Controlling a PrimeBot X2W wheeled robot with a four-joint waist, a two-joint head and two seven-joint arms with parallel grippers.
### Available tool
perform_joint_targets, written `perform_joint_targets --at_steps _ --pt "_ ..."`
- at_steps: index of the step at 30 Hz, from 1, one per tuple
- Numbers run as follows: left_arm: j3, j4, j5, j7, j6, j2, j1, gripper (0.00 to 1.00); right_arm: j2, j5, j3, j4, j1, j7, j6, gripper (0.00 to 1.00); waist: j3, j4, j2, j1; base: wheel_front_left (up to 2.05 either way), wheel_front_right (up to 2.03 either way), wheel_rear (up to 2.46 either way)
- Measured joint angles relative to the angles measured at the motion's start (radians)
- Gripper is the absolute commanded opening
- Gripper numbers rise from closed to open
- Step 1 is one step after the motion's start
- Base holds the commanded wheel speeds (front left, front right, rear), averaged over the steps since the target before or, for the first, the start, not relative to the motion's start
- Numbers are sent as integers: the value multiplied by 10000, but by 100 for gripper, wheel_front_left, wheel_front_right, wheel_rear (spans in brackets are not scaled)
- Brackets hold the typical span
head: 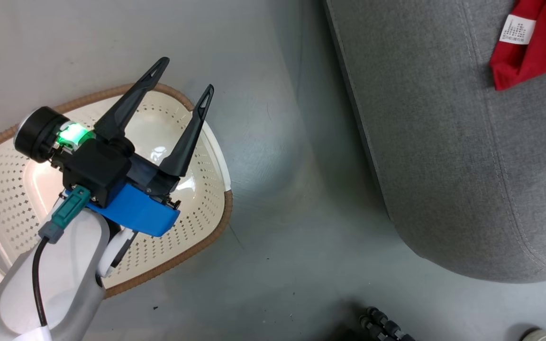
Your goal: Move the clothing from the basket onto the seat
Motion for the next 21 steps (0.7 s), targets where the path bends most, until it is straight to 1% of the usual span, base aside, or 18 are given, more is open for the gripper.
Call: perform_joint_targets --at_steps 4,5,6,7,8,11,16,21 --pt "-21 184 -40 -132 21 -81 79 100 -29 -213 -31 138 57 -96 0 0 -237 -1 0 -1 0 0 0" --pt "-36 265 -90 -176 21 -109 110 100 -15 -247 -35 180 100 -100 0 13 -319 -4 -1 0 0 0 0" --pt "-52 353 -102 -224 21 -142 133 100 10 -314 -12 215 150 -113 0 41 -410 -8 0 -1 0 0 0" --pt "-67 451 -113 -272 23 -184 155 100 25 -380 65 274 198 -132 0 98 -519 -11 0 -1 0 0 0" --pt "-75 556 -159 -343 23 -249 190 100 52 -418 167 324 243 -146 0 100 -642 -11 -1 -1 0 0 0" --pt "-86 966 -332 -531 52 -529 467 100 144 -606 591 408 584 -199 0 100 -1113 -3 0 -1 0 0 0" --pt "25 1772 -805 -708 56 -1200 1229 100 167 -907 1699 426 1543 -234 0 100 -2249 86 0 -2 0 0 0" --pt "698 2042 -1066 -736 65 -1804 2154 100 290 -803 2694 59 2617 -240 0 100 -3643 231 0 -3 0 0 0"
